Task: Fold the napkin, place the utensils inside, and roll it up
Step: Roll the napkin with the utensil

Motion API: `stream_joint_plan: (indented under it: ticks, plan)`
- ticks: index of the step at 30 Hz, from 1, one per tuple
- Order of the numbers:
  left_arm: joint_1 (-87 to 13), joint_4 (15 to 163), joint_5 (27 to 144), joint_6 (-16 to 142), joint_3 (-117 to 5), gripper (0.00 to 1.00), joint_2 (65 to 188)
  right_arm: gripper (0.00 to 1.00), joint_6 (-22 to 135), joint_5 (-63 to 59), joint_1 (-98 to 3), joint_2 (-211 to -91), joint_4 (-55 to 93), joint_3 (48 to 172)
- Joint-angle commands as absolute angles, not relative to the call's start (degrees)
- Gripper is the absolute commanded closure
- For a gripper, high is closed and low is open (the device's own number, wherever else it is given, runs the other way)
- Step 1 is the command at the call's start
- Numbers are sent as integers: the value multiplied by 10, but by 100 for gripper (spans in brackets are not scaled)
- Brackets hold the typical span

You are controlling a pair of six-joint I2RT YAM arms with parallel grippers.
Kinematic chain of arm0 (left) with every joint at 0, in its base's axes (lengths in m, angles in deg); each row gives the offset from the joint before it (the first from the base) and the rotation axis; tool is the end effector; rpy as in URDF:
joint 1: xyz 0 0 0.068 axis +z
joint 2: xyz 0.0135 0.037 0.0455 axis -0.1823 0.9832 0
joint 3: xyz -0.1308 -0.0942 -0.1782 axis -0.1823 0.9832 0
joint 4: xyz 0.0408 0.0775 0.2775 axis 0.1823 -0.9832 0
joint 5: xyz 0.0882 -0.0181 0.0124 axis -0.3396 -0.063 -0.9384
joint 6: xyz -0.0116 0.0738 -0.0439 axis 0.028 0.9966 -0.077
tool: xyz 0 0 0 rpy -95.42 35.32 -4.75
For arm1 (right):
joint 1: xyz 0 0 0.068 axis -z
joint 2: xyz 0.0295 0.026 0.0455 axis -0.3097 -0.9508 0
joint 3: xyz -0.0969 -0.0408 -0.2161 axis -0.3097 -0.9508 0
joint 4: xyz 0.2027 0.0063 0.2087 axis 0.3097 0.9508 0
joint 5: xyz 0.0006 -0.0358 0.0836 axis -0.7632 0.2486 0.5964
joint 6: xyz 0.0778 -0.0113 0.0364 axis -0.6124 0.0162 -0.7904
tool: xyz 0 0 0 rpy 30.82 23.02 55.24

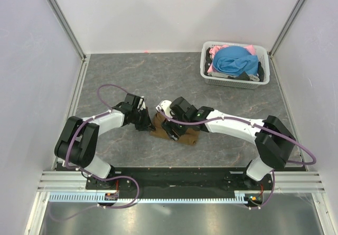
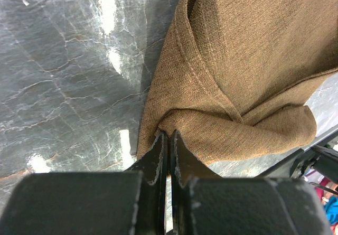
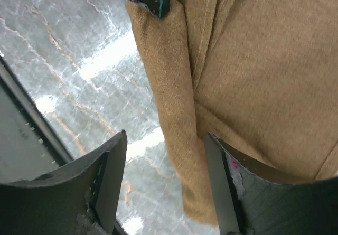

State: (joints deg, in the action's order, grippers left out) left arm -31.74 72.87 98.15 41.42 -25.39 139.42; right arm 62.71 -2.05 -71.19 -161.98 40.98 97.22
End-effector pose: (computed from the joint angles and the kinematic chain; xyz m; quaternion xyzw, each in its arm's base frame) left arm 0.2845 -0.1400 0.0534 -0.0517 0.9523 -0.2681 0.1361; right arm 0.2257 0.3188 0.1413 -0.4365 0.8376 0.2048 0.2569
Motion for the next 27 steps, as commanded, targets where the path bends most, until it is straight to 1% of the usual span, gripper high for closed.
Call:
stream_joint_plan:
  ticks: [1,2,6,11,12,15,17,18,19,21,22,24,25,27]
  plan:
    - [-318,689,964,450,-252,98,1421,36,658,-33,-713,-1638,325,962]
    - [-318,689,965,451,-252,98,1421,38,661,-27,-713,-1646,326,965]
    - [-318,690,965,453,-252,98,1421,50,666,-14,-712,-1682,323,977]
    - [-317,690,966,455,-256,98,1421,61,663,3,-703,-1708,327,986]
    - [-317,690,966,456,-256,98,1422,65,660,8,-702,-1714,325,987]
    - [-318,690,966,459,-258,98,1419,70,656,38,-686,-1720,324,987]
    - [-318,694,965,461,-259,98,1412,73,652,83,-667,-1726,323,987]
    - [-318,696,963,462,-260,96,1405,75,652,104,-660,-1735,322,985]
    - [-317,697,954,461,-260,91,1399,77,649,139,-645,-1740,320,983]
    - [-317,699,942,457,-261,83,1378,81,649,175,-631,-1757,316,980]
    - [-316,701,931,456,-260,72,1370,82,648,191,-624,-1762,315,980]
    - [-314,705,921,455,-257,64,1343,85,648,233,-608,-1782,314,979]
    - [-312,707,911,454,-251,54,1333,86,648,248,-597,-1788,314,979]
    - [-312,715,901,449,-243,45,1306,88,642,280,-586,-1807,307,977]
